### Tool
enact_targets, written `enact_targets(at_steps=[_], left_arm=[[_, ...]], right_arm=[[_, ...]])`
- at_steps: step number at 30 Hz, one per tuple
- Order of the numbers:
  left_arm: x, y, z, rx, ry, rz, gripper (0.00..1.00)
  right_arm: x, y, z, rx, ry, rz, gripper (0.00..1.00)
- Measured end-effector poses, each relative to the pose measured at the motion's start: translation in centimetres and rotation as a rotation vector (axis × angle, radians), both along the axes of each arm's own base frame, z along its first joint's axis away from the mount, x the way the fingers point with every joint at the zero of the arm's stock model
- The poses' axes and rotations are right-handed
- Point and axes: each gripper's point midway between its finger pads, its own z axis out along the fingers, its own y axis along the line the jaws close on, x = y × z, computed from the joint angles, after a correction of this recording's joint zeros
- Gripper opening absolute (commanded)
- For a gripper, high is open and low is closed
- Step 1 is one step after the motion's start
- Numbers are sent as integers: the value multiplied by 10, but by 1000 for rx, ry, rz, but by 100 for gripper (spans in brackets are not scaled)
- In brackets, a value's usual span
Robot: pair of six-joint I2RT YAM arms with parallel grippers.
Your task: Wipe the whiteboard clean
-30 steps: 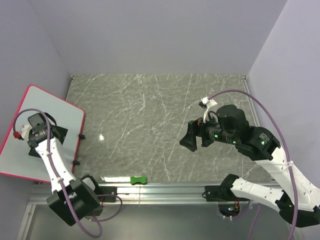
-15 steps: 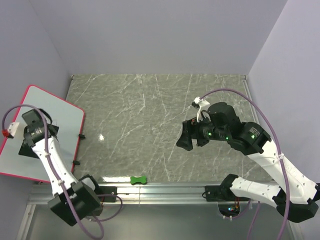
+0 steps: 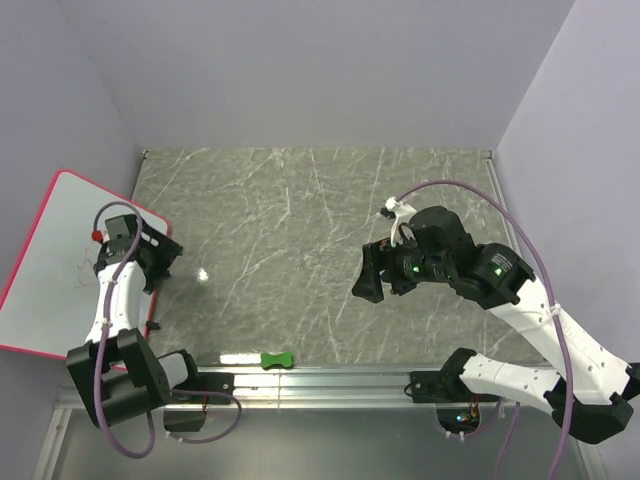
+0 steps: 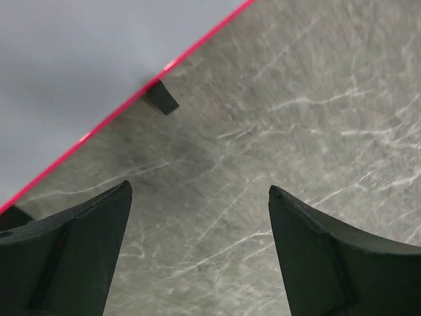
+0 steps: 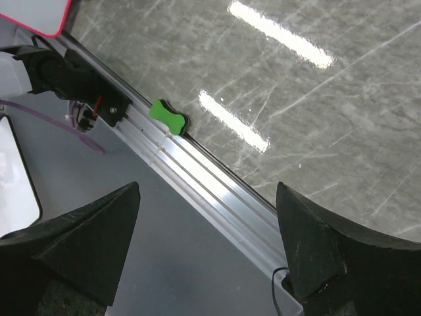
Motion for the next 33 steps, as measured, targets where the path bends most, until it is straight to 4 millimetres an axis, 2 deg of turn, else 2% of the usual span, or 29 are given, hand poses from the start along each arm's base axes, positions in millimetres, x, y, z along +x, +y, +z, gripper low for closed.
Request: enact_targets(at_steps=[3,8,15,24,33], left_arm=[[7,-9,-11,-16,15,-23,89],[21,-12,-31,-4,93,-8,89],[44,-14,-29,86,127,52,85],[20,5,-33,190,210,194,85],[9,17,-40,234,231,241,85]], right_arm=[[0,1,-8,-8,24,-7,90],[4,6,-14,-19,54,-17,90],[9,11,-22,-39,80,-23,89],[14,16,-31,-70,107,-27,89],[16,18,-36,-81,125,-30,88]])
